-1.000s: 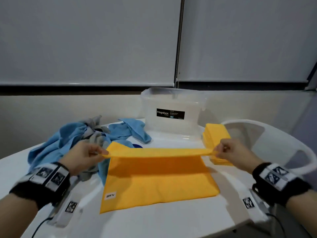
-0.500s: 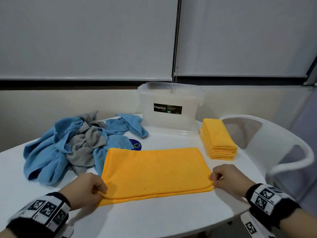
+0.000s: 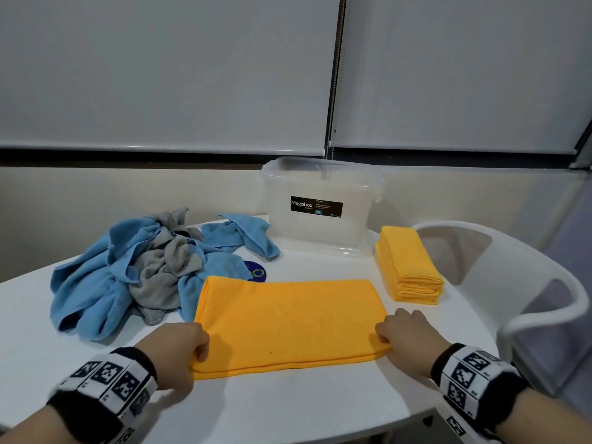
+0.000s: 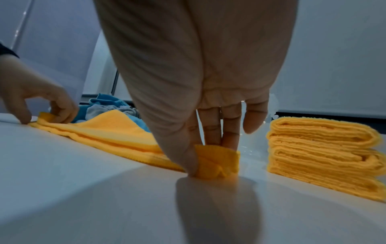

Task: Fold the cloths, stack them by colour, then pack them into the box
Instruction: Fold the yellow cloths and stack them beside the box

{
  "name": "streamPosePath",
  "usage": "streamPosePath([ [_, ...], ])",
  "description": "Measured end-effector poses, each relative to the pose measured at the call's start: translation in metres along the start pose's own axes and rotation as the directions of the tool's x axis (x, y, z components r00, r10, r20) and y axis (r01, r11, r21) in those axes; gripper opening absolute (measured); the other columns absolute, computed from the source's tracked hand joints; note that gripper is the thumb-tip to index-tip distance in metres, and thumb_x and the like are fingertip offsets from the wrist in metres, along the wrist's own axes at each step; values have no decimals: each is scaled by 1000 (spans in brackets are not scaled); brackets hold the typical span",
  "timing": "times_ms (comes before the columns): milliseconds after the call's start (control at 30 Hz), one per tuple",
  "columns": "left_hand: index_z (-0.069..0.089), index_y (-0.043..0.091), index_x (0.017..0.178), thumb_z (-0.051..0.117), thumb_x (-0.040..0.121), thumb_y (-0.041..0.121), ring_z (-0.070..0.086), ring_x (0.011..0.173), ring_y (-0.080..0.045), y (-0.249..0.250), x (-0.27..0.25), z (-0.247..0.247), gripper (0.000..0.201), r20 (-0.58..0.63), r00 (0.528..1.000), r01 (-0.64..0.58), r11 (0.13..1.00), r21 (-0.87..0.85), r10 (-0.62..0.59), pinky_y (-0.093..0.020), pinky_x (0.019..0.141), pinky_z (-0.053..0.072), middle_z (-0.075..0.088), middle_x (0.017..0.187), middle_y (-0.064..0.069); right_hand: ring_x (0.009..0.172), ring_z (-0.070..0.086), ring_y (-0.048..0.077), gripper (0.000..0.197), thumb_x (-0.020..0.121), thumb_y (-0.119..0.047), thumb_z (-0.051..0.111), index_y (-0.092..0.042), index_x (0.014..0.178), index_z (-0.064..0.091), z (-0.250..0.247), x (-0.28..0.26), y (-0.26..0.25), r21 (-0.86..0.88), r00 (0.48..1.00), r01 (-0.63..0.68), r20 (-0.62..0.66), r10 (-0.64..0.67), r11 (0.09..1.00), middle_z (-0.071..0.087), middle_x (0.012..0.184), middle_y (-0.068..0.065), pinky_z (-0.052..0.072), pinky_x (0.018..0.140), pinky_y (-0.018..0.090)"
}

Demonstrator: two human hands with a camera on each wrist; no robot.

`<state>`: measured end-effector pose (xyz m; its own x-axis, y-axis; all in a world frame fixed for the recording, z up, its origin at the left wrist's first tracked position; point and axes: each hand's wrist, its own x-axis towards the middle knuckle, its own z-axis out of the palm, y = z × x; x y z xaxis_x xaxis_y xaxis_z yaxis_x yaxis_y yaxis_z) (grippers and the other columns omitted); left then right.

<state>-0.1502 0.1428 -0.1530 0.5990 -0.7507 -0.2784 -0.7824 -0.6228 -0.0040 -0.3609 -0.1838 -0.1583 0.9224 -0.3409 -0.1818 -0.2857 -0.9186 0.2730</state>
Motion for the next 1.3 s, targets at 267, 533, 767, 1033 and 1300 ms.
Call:
streamPosePath([
  [267,52,34,87,54,78,19,48,82,-6,-2,7,4,18,-42,998,36,999,-29,-37,-15,64,37,49,86,16,61,33,17,36,88,0,37,-22,65,20,-11,8,-9,95,997,-58,57,53,994,23,70,-4,31,61,28],
  [533,50,29,85,53,91,11,53,74,-18,-26,11,-17,20,-367,918,-82,833,-546,-150,-32,69,46,56,80,0,65,45,19,19,76,-2,57,-16,69,46,-21,3,26,672,942,-12,-242,235,741,50,68,1,28,55,26],
  [767,54,25,88,50,96,8,53,70,-29,-22,0,-63,19,-570,790,-305,661,-685,-226,-39,65,45,59,81,-14,56,42,12,26,85,1,52,-24,88,51,-56,-1,60,792,825,171,-440,354,586,57,87,-5,37,58,30],
  [1033,74,20,88,80,71,22,67,92,-33,-29,-4,-80,19,-424,873,-244,538,-807,-240,-42,86,56,71,94,-15,67,47,20,11,82,-11,72,-18,88,67,-68,-3,75,891,872,170,-335,357,420,51,71,9,40,66,35],
  [1300,74,25,94,84,61,21,66,96,-24,-35,0,-81,34,-325,927,-164,579,-799,-187,-29,87,53,73,95,-7,65,47,20,13,78,-6,74,-18,79,68,-58,3,79,891,859,146,-330,392,430,51,66,8,41,64,33],
])
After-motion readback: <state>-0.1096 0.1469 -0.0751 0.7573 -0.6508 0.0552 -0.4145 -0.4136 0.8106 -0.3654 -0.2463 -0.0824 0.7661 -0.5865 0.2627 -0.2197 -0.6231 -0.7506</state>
